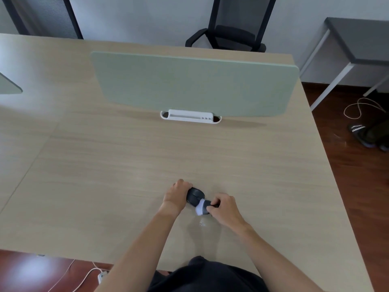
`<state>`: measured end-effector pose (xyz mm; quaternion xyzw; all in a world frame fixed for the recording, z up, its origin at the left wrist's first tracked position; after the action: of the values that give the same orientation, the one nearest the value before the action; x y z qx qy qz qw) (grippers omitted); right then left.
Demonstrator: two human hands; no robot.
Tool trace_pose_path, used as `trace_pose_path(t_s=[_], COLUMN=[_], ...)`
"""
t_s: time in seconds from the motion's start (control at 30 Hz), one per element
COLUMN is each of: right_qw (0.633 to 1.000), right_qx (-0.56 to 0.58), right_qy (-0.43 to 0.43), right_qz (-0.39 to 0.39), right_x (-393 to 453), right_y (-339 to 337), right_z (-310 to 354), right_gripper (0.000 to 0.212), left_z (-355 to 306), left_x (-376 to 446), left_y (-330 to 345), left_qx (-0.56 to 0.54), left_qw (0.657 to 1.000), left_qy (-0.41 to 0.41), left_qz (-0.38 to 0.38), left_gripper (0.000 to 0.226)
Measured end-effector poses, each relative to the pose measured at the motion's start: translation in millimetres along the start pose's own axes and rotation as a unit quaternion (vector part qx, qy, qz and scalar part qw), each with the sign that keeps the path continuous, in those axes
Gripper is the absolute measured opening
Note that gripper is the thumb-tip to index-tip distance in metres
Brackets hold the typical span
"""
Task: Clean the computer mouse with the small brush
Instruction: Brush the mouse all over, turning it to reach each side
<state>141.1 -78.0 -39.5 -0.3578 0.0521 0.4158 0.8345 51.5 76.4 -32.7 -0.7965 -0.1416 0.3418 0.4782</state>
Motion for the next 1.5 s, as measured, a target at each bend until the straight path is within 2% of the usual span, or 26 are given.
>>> trace_pose_path(t_s=[0.07,0.17,0.2,0.47,0.67,0.87,1.0,1.07,1.17,1.33,1.37,1.5], right_qw=[1.0,0.989,0.986,0.999,0.992,0.998,0.985,0.981,0.986,0.991,0.99,0.973], right_qx=[0.024,0.086,0.091,0.033,0.064,0.059,0.114,0.121,0.11,0.123,0.132,0.176], right_qy=[-0.006,0.004,0.007,0.022,0.034,0.018,0.025,0.022,0.031,0.045,0.048,0.076], right_qz=[-0.012,-0.124,-0.136,-0.018,-0.107,-0.022,-0.128,-0.152,-0.123,-0.017,-0.023,-0.132], right_x=[-1,-1,-1,1,2,-3,2,2,0,-8,-7,1], right_y=[-5,-16,-16,-6,-14,0,-18,-21,-9,18,17,2], right_z=[2,7,9,9,14,19,20,20,21,27,29,25], right_gripper=[0.023,0.029,0.028,0.015,0.012,0.014,0.016,0.019,0.017,0.016,0.016,0.019], left_z=[-2,0,1,-6,-6,-2,2,5,7,8,10,16], left_x=[-1,-1,-1,-8,-15,-15,-20,-22,-25,-27,-27,-29], left_y=[0,1,2,8,11,11,10,12,15,15,14,14], left_qx=[0.007,0.009,0.009,0.059,0.064,0.091,0.076,0.072,0.033,-0.006,-0.009,0.042], left_qw=[1.0,1.0,1.0,0.997,0.995,0.994,0.995,0.996,0.999,0.998,0.998,0.998], left_qy=[0.002,-0.003,-0.006,-0.052,-0.079,-0.063,-0.062,-0.047,-0.024,-0.02,-0.02,0.002], left_qz=[0.001,0.005,0.006,0.0,0.002,0.0,-0.002,-0.019,-0.03,-0.052,-0.053,-0.047], left_gripper=[0.033,0.032,0.032,0.03,0.026,0.024,0.036,0.042,0.046,0.049,0.052,0.074])
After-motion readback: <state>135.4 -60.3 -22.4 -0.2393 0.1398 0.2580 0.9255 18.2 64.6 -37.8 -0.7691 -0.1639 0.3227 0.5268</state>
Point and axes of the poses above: each hand's wrist, its own x-axis towards the middle knuckle, its own y-axis out of the palm, z = x × y, the point moved 4 cm from there along x, towards the middle knuckle, and after that the axes turned 3 degrees about -y, right-handed, at the moved point
